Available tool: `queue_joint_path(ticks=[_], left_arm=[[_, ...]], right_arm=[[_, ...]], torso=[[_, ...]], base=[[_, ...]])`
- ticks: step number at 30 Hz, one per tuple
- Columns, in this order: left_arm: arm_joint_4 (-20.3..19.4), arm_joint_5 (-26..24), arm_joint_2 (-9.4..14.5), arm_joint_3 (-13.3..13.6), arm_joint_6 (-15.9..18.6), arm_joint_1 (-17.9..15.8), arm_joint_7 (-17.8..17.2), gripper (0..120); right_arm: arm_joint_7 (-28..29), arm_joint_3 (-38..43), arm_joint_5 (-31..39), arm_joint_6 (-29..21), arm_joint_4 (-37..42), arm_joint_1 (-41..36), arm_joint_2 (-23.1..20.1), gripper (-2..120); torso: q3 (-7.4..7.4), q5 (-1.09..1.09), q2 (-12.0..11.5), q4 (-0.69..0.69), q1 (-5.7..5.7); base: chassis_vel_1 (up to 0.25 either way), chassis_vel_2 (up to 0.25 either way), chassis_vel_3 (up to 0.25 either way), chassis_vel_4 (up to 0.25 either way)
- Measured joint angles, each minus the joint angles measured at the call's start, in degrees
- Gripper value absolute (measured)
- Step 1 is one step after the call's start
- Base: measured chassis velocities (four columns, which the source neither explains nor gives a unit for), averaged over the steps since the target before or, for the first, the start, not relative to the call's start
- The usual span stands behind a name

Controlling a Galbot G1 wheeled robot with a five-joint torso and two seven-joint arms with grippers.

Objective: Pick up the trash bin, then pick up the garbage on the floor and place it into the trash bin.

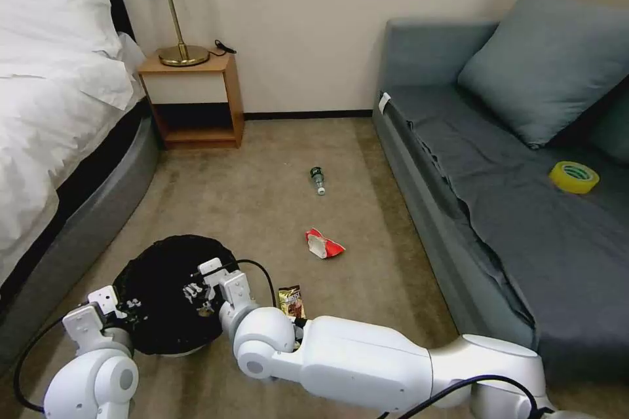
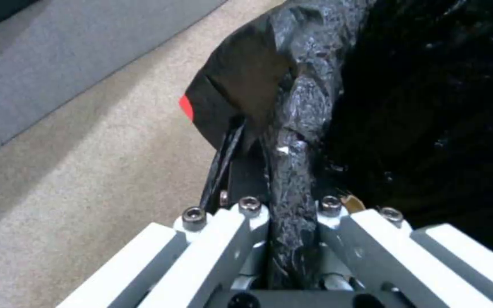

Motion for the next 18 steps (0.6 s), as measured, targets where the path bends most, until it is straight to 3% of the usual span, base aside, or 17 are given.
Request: queue_joint_path(ticks=[5,9,10,11,14,18], left_arm=[[-0.27,-0.22,0.15,-0.89,-0.02,0.17,0.05,2],[0.10,-0.84,0.33,-2.33,-0.24,-0.05,0.22,2],[0.17,-0.89,0.44,-2.78,-0.28,-0.07,0.30,2],[0.17,-0.89,0.44,-2.78,-0.28,-0.07,0.30,2],[0.22,-1.34,0.75,-3.62,-0.38,-0.05,0.54,2],[0.19,-1.68,0.91,-4.00,-0.49,0.14,0.66,2]], right_arm=[[-0.08,5.27,-2.16,-1.84,3.60,0.58,-2.78,84],[0.26,12.27,-2.00,-7.41,5.96,2.00,-9.40,98],[0.30,13.67,-1.37,-9.21,6.21,1.93,-12.28,99],[0.30,13.67,-1.37,-9.21,6.21,1.93,-12.28,99],[-0.06,14.30,0.66,-12.49,6.39,-0.63,-20.59,100],[0.08,13.08,2.12,-13.47,6.42,-2.74,-22.88,100]], torso=[[0.00,0.01,0.00,0.00,0.00],[0.00,0.02,0.00,0.01,0.00],[0.00,0.03,0.00,0.00,0.00],[0.00,0.03,0.00,0.00,0.00],[0.01,0.01,0.00,-0.05,0.01],[0.00,0.02,0.00,-0.05,0.00]], base=[[0.000,0.000,0.000,0.000],[0.000,0.000,0.000,0.000],[0.000,0.000,0.000,0.000],[0.000,0.000,0.000,0.000],[0.000,0.000,0.000,0.000],[0.000,0.000,0.000,0.000]])
